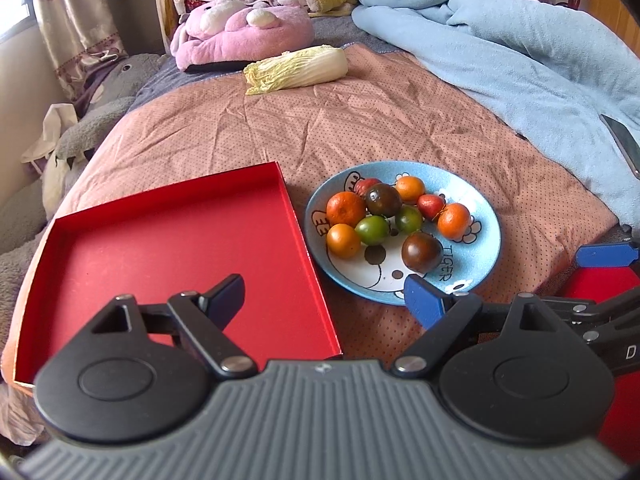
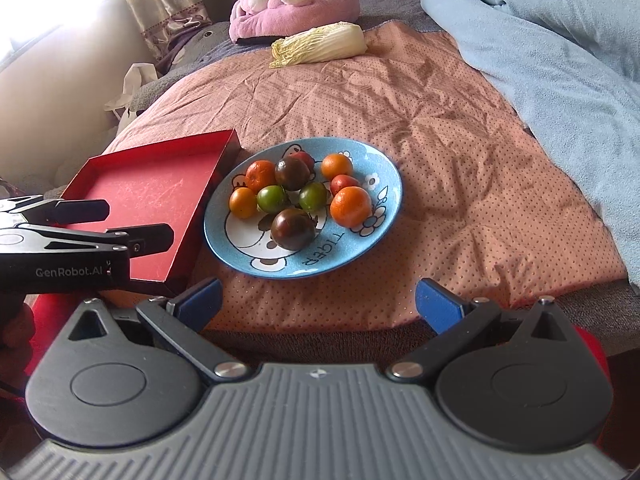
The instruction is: Organize fruits
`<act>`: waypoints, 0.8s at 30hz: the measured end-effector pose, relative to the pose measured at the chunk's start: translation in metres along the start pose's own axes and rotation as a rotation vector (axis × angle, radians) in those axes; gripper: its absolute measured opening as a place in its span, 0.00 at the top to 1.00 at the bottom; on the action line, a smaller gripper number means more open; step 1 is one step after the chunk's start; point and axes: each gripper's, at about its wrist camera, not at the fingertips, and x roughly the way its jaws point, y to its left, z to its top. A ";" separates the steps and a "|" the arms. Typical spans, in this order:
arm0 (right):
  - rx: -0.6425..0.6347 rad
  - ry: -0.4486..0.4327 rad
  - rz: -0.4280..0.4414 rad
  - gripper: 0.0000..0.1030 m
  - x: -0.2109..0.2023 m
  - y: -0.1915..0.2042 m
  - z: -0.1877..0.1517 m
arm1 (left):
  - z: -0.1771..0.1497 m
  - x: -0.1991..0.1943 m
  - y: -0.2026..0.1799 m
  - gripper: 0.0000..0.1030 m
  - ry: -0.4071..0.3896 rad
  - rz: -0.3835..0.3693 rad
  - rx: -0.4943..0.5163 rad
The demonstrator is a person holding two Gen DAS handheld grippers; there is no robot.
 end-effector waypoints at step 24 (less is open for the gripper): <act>-0.089 0.090 -0.068 0.00 0.023 0.014 -0.004 | -0.010 -0.005 0.000 0.14 -0.019 -0.014 -0.002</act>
